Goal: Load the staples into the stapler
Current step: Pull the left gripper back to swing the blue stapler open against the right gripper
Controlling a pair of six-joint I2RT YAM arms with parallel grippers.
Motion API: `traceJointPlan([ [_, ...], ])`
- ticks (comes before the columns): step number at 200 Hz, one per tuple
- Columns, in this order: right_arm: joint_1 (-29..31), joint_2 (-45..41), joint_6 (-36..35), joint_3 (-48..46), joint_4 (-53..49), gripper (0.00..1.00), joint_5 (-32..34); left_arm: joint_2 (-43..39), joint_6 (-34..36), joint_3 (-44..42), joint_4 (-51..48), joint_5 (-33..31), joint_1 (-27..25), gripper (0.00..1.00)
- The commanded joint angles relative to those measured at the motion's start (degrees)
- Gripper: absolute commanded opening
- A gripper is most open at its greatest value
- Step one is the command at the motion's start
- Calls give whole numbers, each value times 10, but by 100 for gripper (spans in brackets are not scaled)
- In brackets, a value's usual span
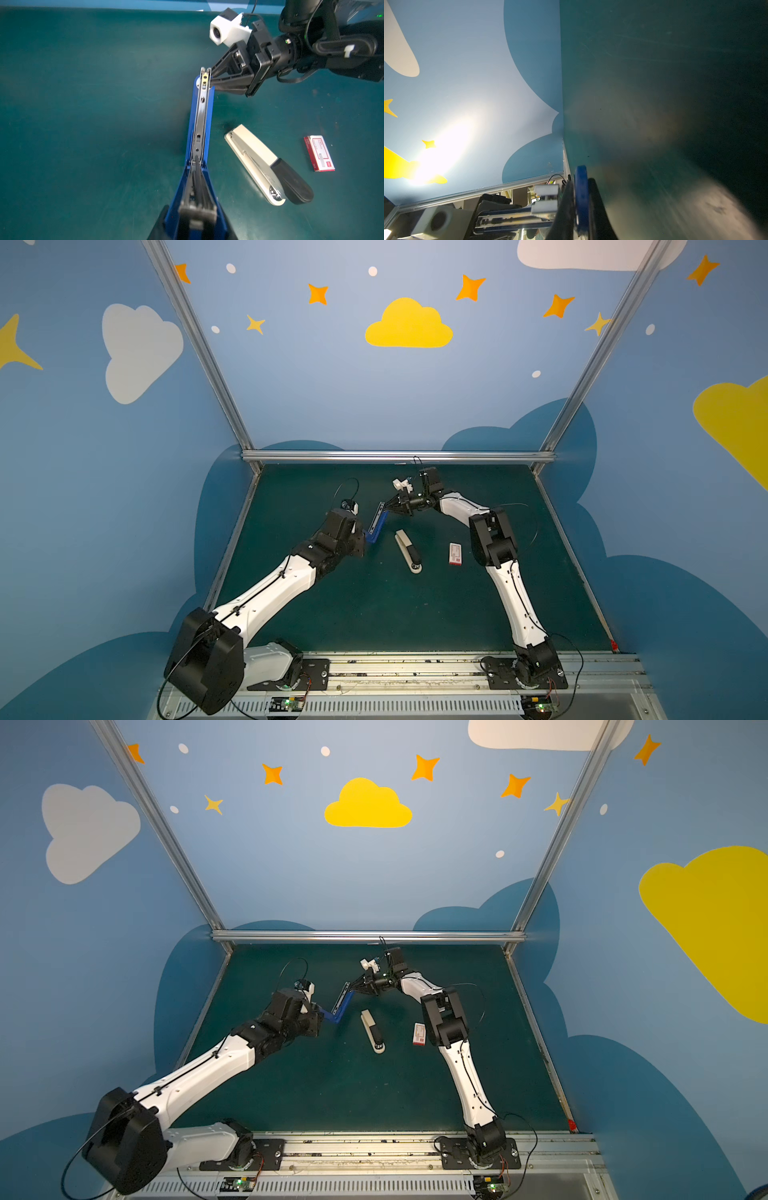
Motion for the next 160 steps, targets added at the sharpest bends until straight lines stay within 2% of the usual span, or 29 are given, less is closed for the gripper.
traceJointPlan([
  [1,-30,27,6,16,23,0,98,-34,-49,-35,-14,-59,-15,4],
  [30,-38,33,25,9,43,0,102,-65,-111,-107,15,-92,-38,4],
  [77,-46,41,40,9,59,0,106,-80,-147,-170,32,-102,-46,4],
  [137,-48,45,50,8,74,0,110,-49,-179,-202,43,-104,-72,4],
  [160,-47,41,44,-1,74,0,108,-58,-180,-195,34,-108,-76,11],
])
